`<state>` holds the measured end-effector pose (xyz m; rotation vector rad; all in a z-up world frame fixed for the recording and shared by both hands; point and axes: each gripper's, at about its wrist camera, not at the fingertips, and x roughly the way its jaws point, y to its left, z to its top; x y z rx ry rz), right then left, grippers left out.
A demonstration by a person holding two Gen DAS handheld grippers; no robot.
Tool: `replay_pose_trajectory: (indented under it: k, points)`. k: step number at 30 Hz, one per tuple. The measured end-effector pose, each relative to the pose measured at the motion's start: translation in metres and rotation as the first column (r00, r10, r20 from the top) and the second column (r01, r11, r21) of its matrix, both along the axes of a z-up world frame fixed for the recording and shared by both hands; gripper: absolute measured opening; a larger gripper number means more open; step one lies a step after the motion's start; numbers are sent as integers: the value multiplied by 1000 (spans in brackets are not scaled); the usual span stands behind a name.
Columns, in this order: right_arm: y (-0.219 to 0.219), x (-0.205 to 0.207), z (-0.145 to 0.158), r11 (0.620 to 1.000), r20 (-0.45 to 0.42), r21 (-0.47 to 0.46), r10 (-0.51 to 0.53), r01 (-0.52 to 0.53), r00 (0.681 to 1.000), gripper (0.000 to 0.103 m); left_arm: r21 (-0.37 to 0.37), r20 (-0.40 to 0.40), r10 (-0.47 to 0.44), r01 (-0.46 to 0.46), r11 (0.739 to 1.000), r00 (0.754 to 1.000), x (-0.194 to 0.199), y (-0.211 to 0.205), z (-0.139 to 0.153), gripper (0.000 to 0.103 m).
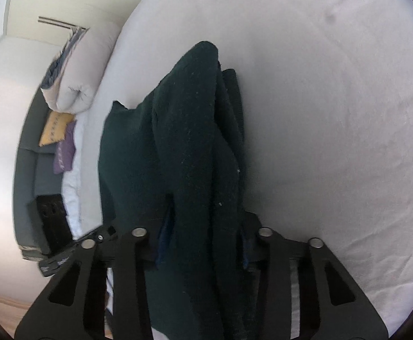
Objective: Fold small clothes
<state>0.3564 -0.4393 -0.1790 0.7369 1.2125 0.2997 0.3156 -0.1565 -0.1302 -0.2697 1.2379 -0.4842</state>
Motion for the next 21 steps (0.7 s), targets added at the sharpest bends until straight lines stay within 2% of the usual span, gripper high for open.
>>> replay_pose_trajectory:
  k: [3, 6, 7, 9, 10, 11, 14, 18, 21]
  points:
    - [11, 0, 0, 996, 13, -87, 12, -11, 1000, 28, 65, 30, -6, 4, 998, 1000, 0, -12, 4, 55]
    - [39, -5, 14, 959, 30, -278, 67, -56, 997, 26, 124, 67, -20, 12, 992, 998, -4, -21, 9, 51]
    - [50, -4, 20, 933, 32, -352, 91, -74, 995, 24, 142, 77, -26, 15, 990, 997, -5, -24, 11, 51]
    - [78, -5, 32, 856, 29, -506, 137, -104, 990, 22, 158, 83, -29, 16, 987, 996, -8, -23, 17, 46]
    - [88, -9, 36, 831, 28, -546, 147, -108, 989, 21, 159, 87, -27, 13, 987, 996, -11, -23, 23, 45]
    - [101, -12, 43, 786, 35, -609, 164, -109, 986, 20, 161, 93, -27, 11, 987, 995, -14, -23, 26, 43]
    - [128, -30, 65, 723, 70, -682, 207, -105, 976, 19, 191, 136, -33, 7, 982, 990, -33, -16, 46, 41]
    - [159, -66, 92, 716, 117, -690, 260, -110, 958, 19, 206, 194, -36, -5, 979, 980, -64, 6, 75, 41]
    - [185, -92, 112, 729, 156, -676, 285, -108, 946, 19, 227, 240, -53, -3, 974, 969, -101, 39, 95, 41]
